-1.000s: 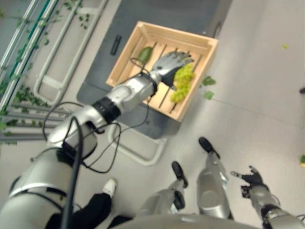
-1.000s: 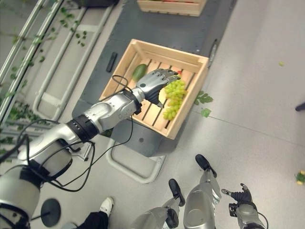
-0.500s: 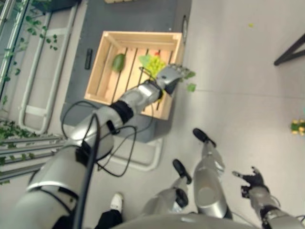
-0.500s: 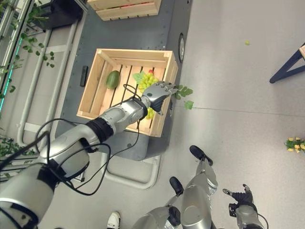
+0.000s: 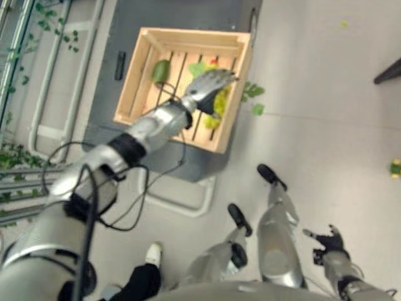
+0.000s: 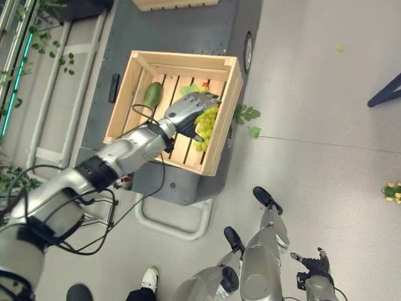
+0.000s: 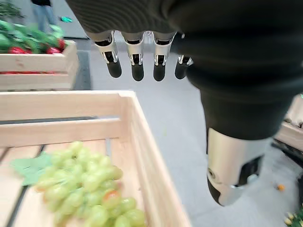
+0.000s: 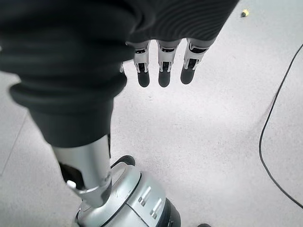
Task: Pick up the fruits from the basket on one side to the basket on the other side
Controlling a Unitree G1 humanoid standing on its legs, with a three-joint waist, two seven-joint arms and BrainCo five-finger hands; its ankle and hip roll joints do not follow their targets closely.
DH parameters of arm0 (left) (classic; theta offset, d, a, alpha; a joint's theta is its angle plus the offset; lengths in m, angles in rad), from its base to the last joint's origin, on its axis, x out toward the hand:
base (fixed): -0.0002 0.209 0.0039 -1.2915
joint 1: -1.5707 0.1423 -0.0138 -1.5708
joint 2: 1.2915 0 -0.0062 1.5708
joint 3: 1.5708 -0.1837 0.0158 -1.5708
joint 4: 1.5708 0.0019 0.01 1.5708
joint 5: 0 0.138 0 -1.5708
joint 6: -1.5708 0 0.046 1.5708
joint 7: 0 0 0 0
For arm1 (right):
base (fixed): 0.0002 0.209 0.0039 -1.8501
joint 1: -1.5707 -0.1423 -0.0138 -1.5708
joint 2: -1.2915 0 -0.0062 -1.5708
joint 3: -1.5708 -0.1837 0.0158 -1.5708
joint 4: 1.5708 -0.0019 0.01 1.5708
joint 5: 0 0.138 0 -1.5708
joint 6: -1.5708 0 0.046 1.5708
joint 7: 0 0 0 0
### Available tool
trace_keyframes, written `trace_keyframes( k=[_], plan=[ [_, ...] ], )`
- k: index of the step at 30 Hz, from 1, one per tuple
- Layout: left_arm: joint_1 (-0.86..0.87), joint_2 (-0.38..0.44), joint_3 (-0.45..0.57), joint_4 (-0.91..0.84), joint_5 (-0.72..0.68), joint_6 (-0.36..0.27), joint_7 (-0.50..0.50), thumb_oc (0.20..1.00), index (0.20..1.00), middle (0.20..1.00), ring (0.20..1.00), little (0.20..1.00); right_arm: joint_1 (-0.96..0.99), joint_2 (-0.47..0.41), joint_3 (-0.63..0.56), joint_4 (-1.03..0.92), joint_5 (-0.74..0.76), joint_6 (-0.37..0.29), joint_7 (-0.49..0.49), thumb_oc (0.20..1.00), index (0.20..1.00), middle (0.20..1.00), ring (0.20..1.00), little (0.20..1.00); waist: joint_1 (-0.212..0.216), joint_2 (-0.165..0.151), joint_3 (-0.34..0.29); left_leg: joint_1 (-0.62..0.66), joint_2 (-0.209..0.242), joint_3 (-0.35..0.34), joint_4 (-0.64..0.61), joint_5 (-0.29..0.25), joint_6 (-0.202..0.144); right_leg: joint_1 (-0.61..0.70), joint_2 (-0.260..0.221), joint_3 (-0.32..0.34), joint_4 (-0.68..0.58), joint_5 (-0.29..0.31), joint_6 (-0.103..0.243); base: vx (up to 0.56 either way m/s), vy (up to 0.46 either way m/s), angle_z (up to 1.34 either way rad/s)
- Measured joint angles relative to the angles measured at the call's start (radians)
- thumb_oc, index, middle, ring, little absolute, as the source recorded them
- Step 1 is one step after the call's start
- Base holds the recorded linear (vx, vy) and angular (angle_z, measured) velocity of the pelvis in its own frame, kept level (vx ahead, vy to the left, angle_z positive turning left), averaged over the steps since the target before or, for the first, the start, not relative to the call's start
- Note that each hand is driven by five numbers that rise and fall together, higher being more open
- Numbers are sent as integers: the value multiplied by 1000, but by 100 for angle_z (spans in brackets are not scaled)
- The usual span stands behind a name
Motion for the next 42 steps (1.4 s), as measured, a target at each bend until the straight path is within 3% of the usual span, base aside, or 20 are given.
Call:
trace_keyframes(
  k=[8, 14, 23, 27, 42],
  plan=[
    [119, 58, 63, 42, -11, 5, 10, 1000, 1000, 1000, 1000, 1000, -1, -5, 3, -22, 0, -3, 0, 1000, 1000, 1000, 1000, 1000, 40, -7, 5, -11, 6, -28, 0, 2, 2, 3, -1, -30, 0, -4, -5, -35, -29, 10],
    [58, 12, 29, 187, -4, 34, 23, 1000, 1000, 1000, 1000, 1000, -17, -7, 19, -36, -1, -3, 0, 1000, 1000, 1000, 1000, 1000, 29, -28, 21, -21, 6, -33, 0, 4, 6, -4, -2, -36, 0, -6, -5, -6, 6, 2],
    [-67, -136, -56, 320, 51, 63, 33, 1000, 1000, 1000, 1000, 1000, -35, -6, 24, -36, -2, -9, -17, 1000, 1000, 1000, 1000, 1000, 13, -34, 26, -48, 0, -7, 0, 4, 6, -43, -2, -14, 0, -6, 0, 13, 28, -8],
    [-88, -148, -66, 320, 52, 64, 37, 1000, 1000, 1000, 1000, 1000, -46, 0, 25, -36, -1, -13, -20, 1000, 1000, 1000, 1000, 1000, -10, -34, 26, -50, -1, -5, 0, 4, 5, -49, -2, -7, 1, -6, 1, 16, 17, -4],
    [-104, -148, -94, 252, 58, 44, 125, 1000, 1000, 1000, 1000, 1000, -49, 17, 58, -36, -1, -26, -51, 1000, 1000, 1000, 1000, 1000, 0, -33, 26, -76, -6, 6, 2, 6, 7, -79, -3, 10, 1, 3, 2, 4, -1, -1]
  ],
)
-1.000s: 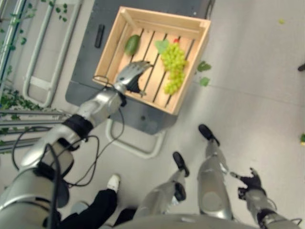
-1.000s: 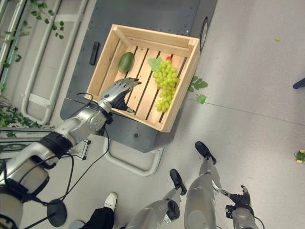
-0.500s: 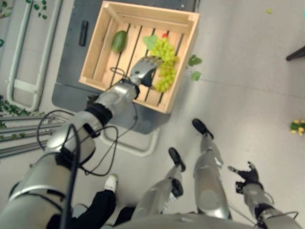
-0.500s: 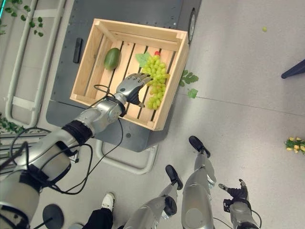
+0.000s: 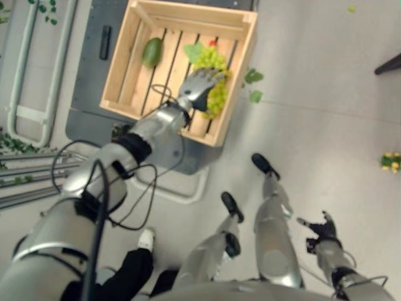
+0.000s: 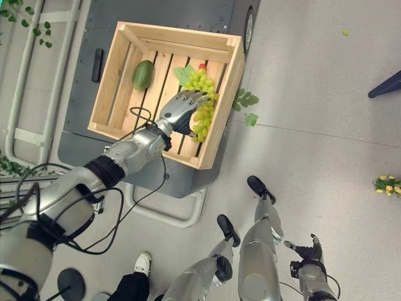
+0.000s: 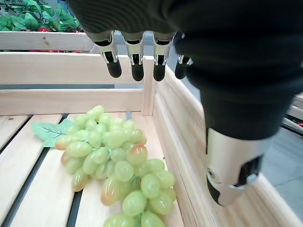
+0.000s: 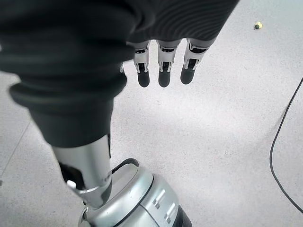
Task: Pick up the fruits from the basket on one side to the basket on the other side
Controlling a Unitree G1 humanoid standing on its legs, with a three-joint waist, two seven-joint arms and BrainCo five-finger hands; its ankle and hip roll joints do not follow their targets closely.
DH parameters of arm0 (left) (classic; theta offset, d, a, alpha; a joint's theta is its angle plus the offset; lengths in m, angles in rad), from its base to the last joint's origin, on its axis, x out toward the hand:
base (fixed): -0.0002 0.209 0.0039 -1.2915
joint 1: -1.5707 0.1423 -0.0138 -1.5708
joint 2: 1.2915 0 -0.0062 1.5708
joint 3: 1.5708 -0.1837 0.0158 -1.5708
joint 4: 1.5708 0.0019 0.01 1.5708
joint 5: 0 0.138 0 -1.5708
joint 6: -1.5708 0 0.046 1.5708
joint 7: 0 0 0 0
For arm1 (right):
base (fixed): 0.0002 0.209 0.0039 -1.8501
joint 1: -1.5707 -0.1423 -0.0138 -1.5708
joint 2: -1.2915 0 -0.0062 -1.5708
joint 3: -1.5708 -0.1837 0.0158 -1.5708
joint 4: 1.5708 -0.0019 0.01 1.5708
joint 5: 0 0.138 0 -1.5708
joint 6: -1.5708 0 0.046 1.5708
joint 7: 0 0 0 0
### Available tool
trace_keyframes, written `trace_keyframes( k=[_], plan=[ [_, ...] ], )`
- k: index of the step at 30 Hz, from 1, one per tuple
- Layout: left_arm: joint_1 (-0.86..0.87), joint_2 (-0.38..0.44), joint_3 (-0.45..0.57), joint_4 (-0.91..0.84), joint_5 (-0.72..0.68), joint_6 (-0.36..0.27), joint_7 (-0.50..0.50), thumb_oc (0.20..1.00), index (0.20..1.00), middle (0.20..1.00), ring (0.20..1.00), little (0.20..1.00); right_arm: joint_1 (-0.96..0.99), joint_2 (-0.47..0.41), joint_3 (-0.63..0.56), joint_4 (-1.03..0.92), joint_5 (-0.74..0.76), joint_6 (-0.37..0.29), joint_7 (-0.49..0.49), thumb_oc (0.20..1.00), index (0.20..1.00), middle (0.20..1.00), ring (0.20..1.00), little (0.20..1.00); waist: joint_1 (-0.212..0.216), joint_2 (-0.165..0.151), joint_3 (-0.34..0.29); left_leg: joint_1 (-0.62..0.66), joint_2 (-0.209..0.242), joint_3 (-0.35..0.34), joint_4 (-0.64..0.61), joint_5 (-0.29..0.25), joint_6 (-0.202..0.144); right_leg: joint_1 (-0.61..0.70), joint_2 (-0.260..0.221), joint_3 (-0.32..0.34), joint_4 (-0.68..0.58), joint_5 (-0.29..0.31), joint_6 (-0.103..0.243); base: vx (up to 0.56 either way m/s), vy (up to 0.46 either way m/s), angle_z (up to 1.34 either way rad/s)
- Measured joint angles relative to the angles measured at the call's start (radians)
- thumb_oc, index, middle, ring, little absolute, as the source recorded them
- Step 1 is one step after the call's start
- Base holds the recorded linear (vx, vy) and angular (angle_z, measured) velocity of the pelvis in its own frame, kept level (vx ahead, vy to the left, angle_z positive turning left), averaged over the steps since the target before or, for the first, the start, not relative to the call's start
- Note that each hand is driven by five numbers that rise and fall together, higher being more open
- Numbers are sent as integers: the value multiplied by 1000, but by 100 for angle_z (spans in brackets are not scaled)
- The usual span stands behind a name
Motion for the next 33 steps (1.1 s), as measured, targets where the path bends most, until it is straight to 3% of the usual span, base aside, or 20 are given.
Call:
trace_keyframes(
  k=[8, 20, 33],
  plan=[
    [-23, -5, -43, 78, 32, 11, -3, 1000, 1000, 1000, 1000, 1000, -7, -3, 4, -1, 0, -15, -10, 1000, 1000, 1000, 1000, 1000, -2, 0, 0, -31, -1, 5, 8, 0, 0, -29, 0, 4, 2, 6, 3, 0, 0, 0],
    [-79, -77, -93, 220, 112, 33, -24, 1000, 1000, 1000, 1000, 1000, -19, -3, 8, -1, 0, -19, -11, 1000, 1000, 1000, 1000, 1000, -11, 0, 0, -54, -6, 27, 11, 0, 0, -75, 2, 9, 28, 8, 4, 2, 9, -3],
    [-138, -72, -175, 313, 251, 95, -20, 1000, 1000, 1000, 1000, 1000, -36, -8, 17, -2, 0, -21, -13, 1000, 1000, 1000, 1000, 1000, -17, 0, 0, -83, -20, 70, 17, -2, -1, -144, 7, 35, 69, 12, 6, 4, 14, -9]
  ],
)
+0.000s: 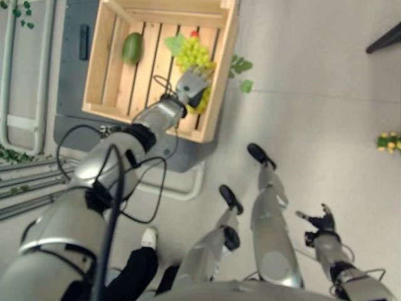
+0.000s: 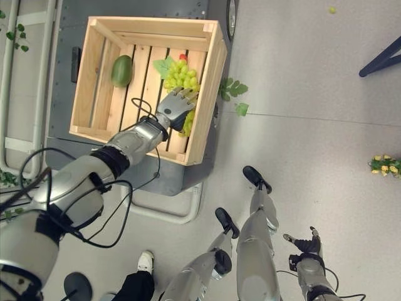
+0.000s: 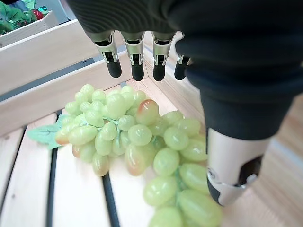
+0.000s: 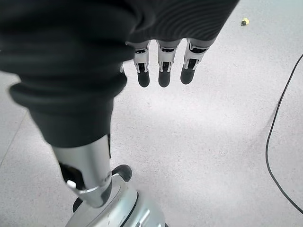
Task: Pick up the fruits from the basket on one side to the basket on the other side
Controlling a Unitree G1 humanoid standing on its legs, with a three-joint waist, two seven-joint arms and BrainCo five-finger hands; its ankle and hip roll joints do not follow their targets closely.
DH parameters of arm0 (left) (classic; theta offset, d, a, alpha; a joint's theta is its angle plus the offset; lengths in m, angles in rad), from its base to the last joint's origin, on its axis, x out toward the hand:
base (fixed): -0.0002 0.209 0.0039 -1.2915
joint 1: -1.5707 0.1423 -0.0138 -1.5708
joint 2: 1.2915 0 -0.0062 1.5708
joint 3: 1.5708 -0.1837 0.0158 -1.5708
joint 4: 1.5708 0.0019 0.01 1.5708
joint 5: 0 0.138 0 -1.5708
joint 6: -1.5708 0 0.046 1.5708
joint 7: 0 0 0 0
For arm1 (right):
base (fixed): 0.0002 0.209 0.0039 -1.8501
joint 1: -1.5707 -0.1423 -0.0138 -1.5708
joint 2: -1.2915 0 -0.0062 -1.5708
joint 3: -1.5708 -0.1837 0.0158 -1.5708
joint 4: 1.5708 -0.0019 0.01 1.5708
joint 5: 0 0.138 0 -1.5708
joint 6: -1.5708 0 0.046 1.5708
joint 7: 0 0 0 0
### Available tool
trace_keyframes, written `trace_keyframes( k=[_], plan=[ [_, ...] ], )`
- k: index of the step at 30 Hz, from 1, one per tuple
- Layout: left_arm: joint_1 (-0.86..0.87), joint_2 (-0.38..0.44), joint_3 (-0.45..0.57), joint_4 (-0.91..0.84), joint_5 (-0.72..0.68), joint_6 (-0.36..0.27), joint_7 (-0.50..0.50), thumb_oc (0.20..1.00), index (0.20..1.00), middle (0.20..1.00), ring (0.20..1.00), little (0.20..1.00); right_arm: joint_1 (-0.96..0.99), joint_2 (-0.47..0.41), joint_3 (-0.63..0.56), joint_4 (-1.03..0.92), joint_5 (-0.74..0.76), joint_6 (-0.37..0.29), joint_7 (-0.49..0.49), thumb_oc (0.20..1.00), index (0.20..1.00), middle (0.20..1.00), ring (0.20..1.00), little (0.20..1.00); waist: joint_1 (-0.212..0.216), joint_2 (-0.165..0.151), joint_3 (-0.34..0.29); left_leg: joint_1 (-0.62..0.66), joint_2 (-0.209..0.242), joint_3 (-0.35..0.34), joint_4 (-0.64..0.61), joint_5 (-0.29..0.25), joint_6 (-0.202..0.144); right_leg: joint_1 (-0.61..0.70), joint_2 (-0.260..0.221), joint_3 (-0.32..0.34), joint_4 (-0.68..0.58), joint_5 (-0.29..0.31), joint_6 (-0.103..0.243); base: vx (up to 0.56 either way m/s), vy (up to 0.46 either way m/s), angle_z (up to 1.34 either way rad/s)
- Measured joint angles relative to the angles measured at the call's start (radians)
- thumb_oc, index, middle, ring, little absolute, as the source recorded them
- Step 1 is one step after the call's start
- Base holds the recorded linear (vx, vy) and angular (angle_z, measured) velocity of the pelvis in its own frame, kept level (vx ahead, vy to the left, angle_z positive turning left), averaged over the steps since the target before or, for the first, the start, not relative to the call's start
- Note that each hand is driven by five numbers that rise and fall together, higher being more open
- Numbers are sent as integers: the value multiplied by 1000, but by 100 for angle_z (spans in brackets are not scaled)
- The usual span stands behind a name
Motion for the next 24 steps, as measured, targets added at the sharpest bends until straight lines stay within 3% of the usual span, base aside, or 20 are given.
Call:
trace_keyframes(
  k=[7, 24],
  plan=[
    [-31, 0, -62, 39, 57, 15, -2, 1000, 1000, 1000, 1000, 1000, -7, -1, 22, 2, 0, 0, 0, 1000, 1000, 1000, 1000, 1000, -9, 0, 0, -16, -5, 16, 0, -3, -4, -22, 0, 13, 1, 2, 3, 3, 12, -5],
    [-40, -2, -64, 76, 97, 26, -26, 1000, 1000, 1000, 1000, 1000, -20, 5, 21, -25, 22, -15, -7, 1000, 1000, 1000, 1000, 1000, -13, 0, 0, -68, -7, 30, 19, -6, -7, -79, 6, 26, 25, 4, 3, 0, -1, -1]
  ],
)
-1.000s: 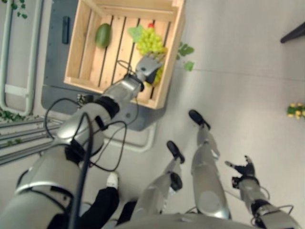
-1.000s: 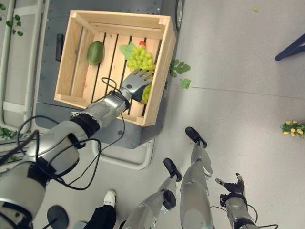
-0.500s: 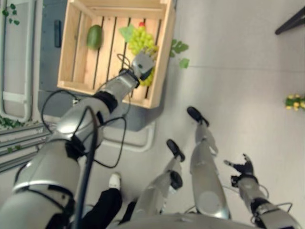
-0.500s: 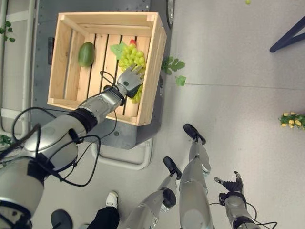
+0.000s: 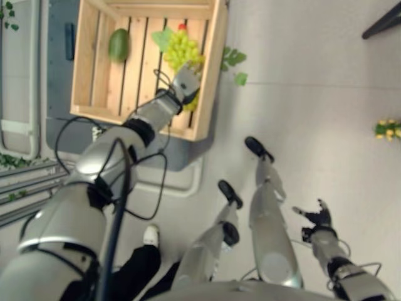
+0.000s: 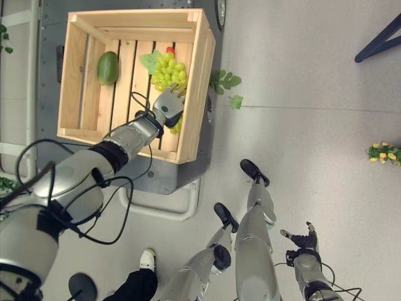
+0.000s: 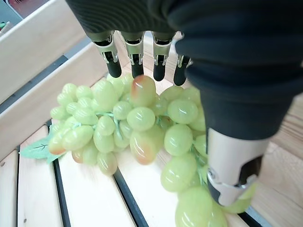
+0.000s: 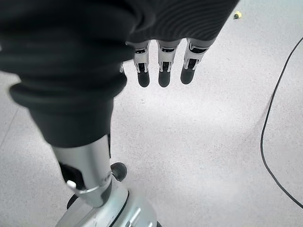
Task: Pick up the fruits from the basket on one side to the basket on the other side
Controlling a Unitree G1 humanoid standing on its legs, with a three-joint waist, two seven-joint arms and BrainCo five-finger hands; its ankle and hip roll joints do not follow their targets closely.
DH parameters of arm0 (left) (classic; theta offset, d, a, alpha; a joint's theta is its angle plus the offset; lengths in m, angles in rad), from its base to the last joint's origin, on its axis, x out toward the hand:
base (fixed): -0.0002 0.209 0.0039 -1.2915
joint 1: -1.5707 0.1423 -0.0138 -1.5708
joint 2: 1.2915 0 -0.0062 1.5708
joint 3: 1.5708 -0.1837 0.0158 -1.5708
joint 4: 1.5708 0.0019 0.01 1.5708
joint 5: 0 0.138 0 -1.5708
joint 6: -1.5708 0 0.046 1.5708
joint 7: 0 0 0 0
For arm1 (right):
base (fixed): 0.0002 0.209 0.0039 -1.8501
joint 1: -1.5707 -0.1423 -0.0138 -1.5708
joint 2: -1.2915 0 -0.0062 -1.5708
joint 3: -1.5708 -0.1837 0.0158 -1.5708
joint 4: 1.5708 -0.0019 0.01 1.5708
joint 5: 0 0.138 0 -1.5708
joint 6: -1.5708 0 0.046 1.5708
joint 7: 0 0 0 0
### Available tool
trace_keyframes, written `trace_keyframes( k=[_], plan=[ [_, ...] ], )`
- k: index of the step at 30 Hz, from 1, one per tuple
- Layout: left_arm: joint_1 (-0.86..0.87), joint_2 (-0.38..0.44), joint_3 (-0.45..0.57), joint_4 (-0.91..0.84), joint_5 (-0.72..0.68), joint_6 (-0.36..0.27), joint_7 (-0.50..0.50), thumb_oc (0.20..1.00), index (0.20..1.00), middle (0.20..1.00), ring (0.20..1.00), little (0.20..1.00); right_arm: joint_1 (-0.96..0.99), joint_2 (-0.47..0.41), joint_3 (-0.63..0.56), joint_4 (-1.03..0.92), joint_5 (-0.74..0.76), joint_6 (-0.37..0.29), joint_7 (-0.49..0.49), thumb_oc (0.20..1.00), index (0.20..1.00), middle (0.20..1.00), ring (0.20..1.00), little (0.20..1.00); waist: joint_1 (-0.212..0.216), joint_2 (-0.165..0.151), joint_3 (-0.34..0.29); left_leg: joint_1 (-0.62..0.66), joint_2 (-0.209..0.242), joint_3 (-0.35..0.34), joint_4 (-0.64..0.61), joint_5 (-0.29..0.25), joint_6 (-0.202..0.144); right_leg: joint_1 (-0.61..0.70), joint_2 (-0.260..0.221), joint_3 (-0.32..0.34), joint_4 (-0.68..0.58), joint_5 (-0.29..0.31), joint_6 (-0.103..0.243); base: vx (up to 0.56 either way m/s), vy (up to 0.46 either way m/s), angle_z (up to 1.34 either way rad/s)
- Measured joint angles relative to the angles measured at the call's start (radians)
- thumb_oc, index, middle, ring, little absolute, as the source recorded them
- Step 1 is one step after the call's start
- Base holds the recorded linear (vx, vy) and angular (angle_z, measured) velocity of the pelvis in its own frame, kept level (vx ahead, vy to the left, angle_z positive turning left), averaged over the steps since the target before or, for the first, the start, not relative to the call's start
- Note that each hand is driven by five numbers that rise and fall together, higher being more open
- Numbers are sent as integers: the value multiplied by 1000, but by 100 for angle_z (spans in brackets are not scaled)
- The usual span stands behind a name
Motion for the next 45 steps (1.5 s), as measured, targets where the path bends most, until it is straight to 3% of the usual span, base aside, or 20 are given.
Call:
trace_keyframes(
  k=[2, 4, 13, 30, 32, 36, 45],
  plan=[
    [1, 1, -1, 5, 10, 5, -5, 953, 953, 953, 953, 953, 0, -2, -5, -16, 0, -2, -5, 1000, 1000, 1000, 1000, 1000, -1, 0, 0, -8, 0, 2, 1, 0, -1, -9, 2, 3, 1, 1, 0, -9, 12, -3],
    [1, 0, -1, 14, 33, 7, -5, 200, 200, 200, 200, 200, 0, -4, -7, -24, 4, -7, -8, 1000, 1000, 1000, 1000, 1000, -5, 0, 0, -14, 1, 4, 4, -2, -3, -16, 3, 4, 3, 1, -1, 5, 40, -2],
    [4, 6, 3, 72, 36, 15, -23, 200, 200, 200, 200, 200, 1, -13, -21, -43, 19, -20, -12, 1000, 1000, 1000, 1000, 1000, -23, 0, 0, -39, 6, 43, 26, -24, 3, -53, 17, 29, 17, 1, -1, -4, 10, -11],
    [1, 8, 20, 67, 21, 14, -20, 200, 200, 200, 200, 200, 1, -12, -43, -64, 40, -41, -29, 1000, 1000, 1000, 1000, 1000, -12, -1, 0, -58, 15, 48, 43, -33, -4, -71, 27, 29, 28, 1, -4, -1, -3, -1],
    [4, 1, 50, 66, -14, 14, -23, 200, 200, 200, 200, 200, 1, -12, -42, -64, 40, -45, -29, 1000, 1000, 1000, 1000, 1000, -11, -1, 0, -60, 16, 48, 44, -33, -4, -72, 27, 29, 28, 1, -4, -6, -20, 0],
    [51, 2, 216, 49, -194, 1, -3, 200, 200, 200, 200, 200, 2, -7, -43, -64, 49, -47, -31, 1000, 1000, 1000, 1000, 1000, -7, -1, 1, -70, 22, 47, 56, -35, -7, -77, 31, 27, 31, 3, -8, -16, -44, 1],
    [117, 38, 358, -45, -456, -40, 15, 200, 200, 200, 200, 200, 22, 18, -51, -61, 78, -54, -31, 1000, 1000, 1000, 1000, 1000, 21, -2, 1, -93, 43, 40, 81, -40, -14, -84, 40, 18, 32, 13, -20, -15, -44, 2]
  ],
)
